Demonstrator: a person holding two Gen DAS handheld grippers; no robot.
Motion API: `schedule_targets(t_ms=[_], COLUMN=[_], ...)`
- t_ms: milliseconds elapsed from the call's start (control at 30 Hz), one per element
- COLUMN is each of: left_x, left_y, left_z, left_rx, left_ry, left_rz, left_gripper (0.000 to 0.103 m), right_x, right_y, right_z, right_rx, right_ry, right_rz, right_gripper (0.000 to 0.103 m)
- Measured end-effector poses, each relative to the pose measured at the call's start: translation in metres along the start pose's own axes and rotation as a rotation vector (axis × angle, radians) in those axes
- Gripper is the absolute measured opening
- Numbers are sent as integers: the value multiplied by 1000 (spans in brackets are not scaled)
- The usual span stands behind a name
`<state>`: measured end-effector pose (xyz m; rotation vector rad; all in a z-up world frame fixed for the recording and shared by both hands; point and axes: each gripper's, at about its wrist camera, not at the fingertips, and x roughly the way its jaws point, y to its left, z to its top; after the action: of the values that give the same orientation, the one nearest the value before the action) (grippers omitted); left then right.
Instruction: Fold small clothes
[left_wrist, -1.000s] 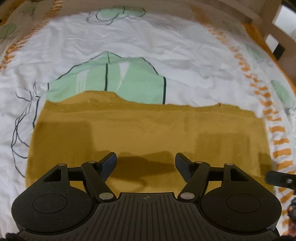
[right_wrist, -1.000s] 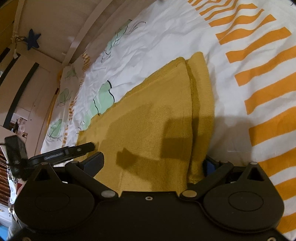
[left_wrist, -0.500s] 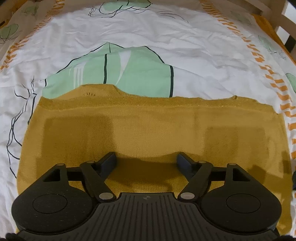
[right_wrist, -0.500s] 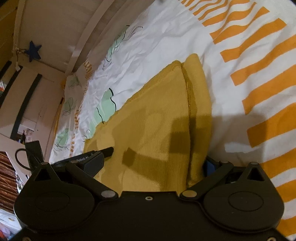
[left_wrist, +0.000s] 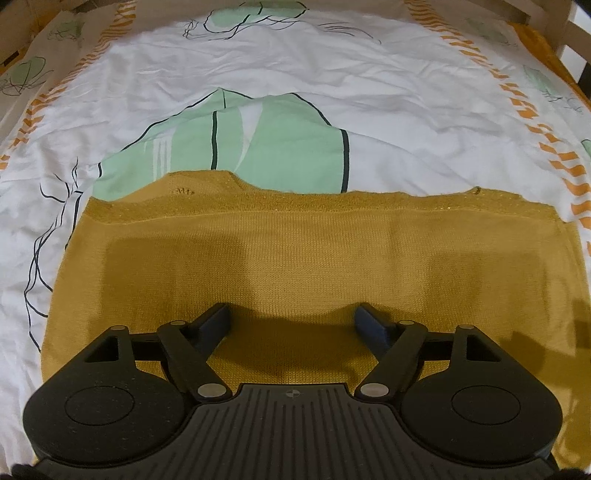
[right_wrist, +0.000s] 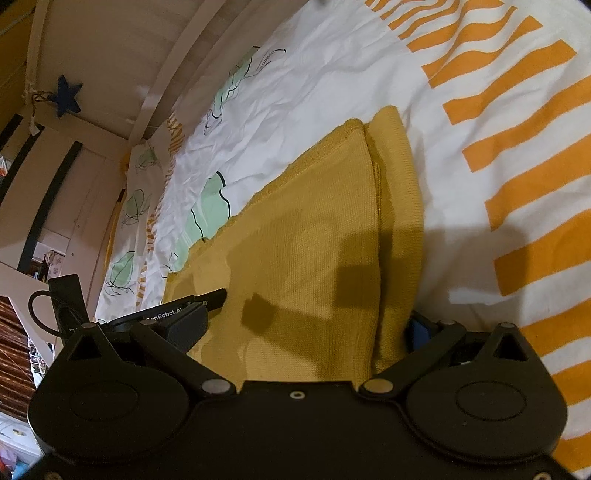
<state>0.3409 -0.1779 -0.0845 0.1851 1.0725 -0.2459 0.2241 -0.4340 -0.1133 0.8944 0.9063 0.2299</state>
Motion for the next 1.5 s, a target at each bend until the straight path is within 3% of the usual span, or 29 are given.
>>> schedule_targets(t_ms=[467, 833, 1033, 1233, 1500], left_x=[-16, -41, -52, -60, -76], left_y=[4, 5, 16, 36, 91], left_z=[-9, -60, -90, -88, -67], left_rx=[-3, 41, 57, 59, 12], left_ry=[16, 42, 11, 1, -85], left_rz=[15, -29, -64, -130, -78], left_gripper=[73, 73, 73, 70, 68], right_x=[0, 0, 0, -2, -3], right_y=[0, 0, -2, -4, -3], right_z=[0, -1, -2, -4, -6], right_rx=[-5, -4, -3, 1, -26], right_ry=[4, 2, -1, -18, -31], right_rz=[2, 4, 13, 23, 23], right_gripper=[103, 103, 103, 103, 103])
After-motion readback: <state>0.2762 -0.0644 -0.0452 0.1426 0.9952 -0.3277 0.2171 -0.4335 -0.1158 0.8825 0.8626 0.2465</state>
